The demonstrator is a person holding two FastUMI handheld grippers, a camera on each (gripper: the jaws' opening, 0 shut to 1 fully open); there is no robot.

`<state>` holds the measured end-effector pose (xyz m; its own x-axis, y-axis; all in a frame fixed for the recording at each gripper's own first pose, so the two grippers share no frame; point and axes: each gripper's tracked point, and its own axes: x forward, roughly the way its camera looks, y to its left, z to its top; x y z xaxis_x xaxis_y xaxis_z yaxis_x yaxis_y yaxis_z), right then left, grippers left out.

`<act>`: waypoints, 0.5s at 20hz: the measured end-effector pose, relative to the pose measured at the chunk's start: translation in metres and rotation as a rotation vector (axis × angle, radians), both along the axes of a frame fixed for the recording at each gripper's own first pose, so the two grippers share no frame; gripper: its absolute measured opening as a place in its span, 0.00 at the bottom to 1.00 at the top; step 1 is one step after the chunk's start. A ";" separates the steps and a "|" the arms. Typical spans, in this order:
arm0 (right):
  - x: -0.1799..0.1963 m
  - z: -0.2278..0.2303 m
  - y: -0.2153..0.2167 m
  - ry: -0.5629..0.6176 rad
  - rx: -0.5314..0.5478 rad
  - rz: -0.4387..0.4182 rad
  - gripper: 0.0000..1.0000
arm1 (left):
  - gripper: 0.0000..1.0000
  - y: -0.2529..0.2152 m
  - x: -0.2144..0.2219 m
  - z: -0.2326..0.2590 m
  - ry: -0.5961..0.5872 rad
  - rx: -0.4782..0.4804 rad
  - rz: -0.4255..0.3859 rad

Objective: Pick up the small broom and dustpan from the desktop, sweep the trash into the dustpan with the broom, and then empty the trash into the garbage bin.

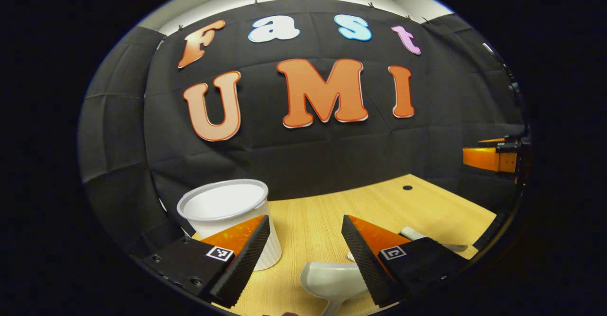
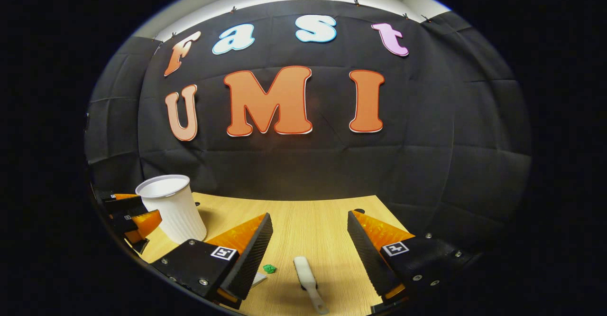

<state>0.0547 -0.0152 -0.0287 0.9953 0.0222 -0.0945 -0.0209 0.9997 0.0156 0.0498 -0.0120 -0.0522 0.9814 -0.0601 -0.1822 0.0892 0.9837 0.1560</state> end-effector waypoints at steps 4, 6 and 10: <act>0.001 -0.019 -0.009 0.045 0.032 0.011 0.95 | 0.96 -0.006 -0.017 -0.054 0.254 0.029 -0.106; 0.003 -0.030 -0.012 0.081 0.051 0.028 0.95 | 0.96 -0.010 -0.039 -0.097 0.445 0.071 -0.167; 0.002 -0.054 -0.018 0.162 0.075 0.062 0.95 | 0.97 -0.009 -0.102 -0.167 0.922 0.025 -0.170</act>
<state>0.0569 -0.0333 -0.0824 0.9635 0.0965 -0.2495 -0.0740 0.9924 0.0982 -0.0523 -0.0209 -0.2197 0.4268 -0.1756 -0.8871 0.3307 0.9433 -0.0276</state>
